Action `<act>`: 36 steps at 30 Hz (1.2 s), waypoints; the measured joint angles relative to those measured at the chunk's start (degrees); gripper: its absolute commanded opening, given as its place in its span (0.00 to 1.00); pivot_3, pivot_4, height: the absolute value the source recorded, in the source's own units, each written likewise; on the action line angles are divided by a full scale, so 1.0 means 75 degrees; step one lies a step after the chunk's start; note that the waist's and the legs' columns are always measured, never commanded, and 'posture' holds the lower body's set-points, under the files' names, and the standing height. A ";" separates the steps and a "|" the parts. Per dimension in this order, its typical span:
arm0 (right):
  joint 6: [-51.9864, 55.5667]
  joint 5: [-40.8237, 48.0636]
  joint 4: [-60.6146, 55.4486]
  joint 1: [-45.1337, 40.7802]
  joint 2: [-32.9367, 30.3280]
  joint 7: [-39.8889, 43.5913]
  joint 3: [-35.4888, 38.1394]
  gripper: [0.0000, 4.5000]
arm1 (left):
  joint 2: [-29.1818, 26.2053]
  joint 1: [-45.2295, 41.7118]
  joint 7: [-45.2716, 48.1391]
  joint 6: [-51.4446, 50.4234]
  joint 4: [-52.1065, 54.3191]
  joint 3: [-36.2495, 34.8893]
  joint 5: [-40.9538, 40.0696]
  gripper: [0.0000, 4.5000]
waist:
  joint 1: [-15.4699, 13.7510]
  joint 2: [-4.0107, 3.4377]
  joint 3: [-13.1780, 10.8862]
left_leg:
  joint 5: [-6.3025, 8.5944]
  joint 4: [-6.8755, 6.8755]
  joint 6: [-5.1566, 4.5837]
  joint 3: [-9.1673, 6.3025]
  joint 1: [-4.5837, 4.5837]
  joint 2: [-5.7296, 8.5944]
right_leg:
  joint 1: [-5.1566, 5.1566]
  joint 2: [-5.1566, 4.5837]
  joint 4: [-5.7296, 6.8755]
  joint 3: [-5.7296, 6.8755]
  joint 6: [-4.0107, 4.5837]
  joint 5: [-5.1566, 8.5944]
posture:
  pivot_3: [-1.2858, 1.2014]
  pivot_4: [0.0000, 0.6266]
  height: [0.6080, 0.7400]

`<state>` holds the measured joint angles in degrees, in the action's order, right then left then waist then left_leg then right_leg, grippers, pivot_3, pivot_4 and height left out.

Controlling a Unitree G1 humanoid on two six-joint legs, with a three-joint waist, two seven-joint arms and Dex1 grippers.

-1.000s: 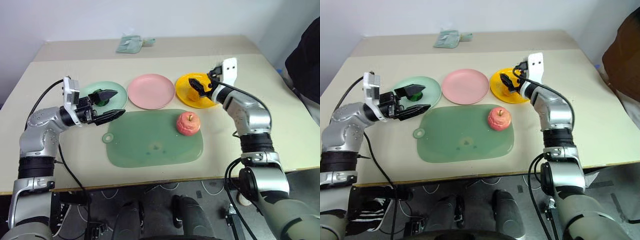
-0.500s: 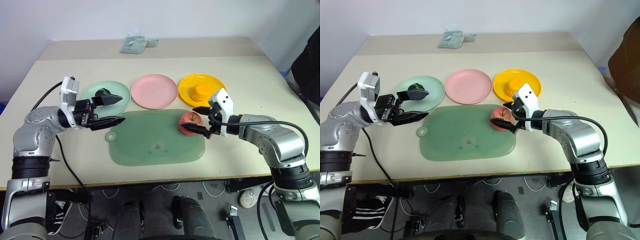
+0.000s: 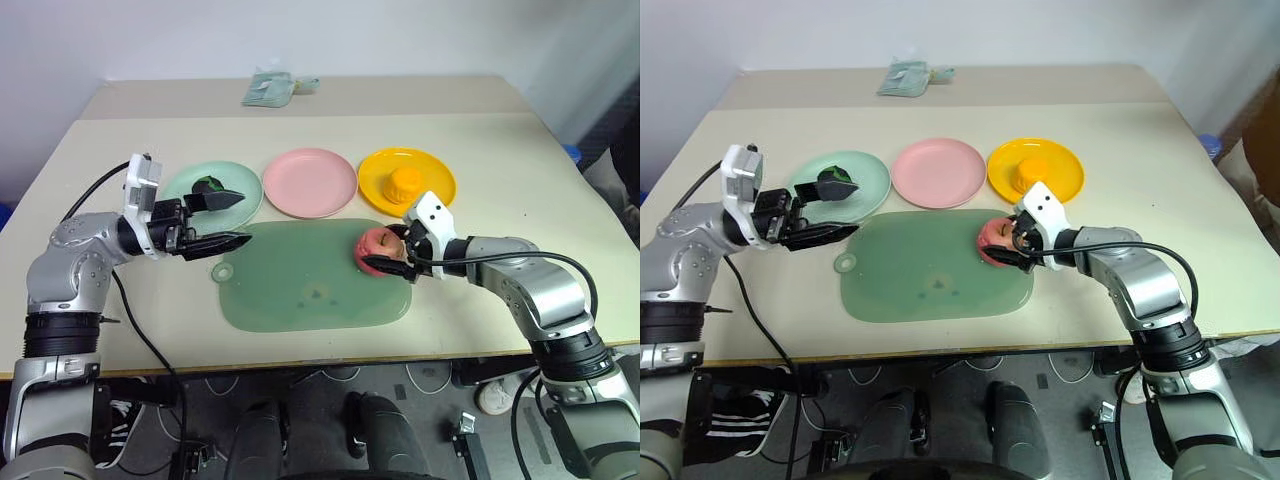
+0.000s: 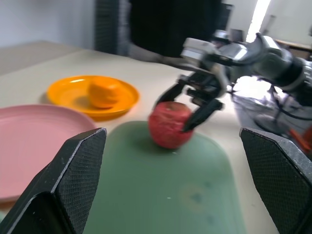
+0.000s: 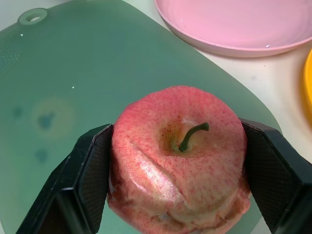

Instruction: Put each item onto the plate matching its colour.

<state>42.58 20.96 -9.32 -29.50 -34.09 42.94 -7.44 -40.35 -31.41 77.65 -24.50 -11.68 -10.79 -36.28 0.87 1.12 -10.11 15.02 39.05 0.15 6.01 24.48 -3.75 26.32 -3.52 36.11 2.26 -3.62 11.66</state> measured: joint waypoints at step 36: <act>-0.3992 0.0640 0.1624 -0.1049 0.1383 0.0807 0.1325 0.99 | 0.0622 0.0920 -0.1841 0.0450 0.0855 -0.0483 -0.0152 1.00 | -0.0063 -0.0002 0.0000 | -0.0001 -0.0005 0.0004 -0.0003 -0.0002 0.0004 | -0.0024 -0.0016 -0.0008 0.0010 -0.0010 -0.0007 | 0.52 0.24 1.00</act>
<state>12.64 25.76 2.87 -37.36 -23.72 48.99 2.50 -35.69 -24.52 63.84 -21.13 -5.27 -14.42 -37.42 0.40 1.10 -10.11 15.01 39.01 0.18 5.99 24.47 -3.71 26.14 -3.64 36.05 2.33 -3.70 11.61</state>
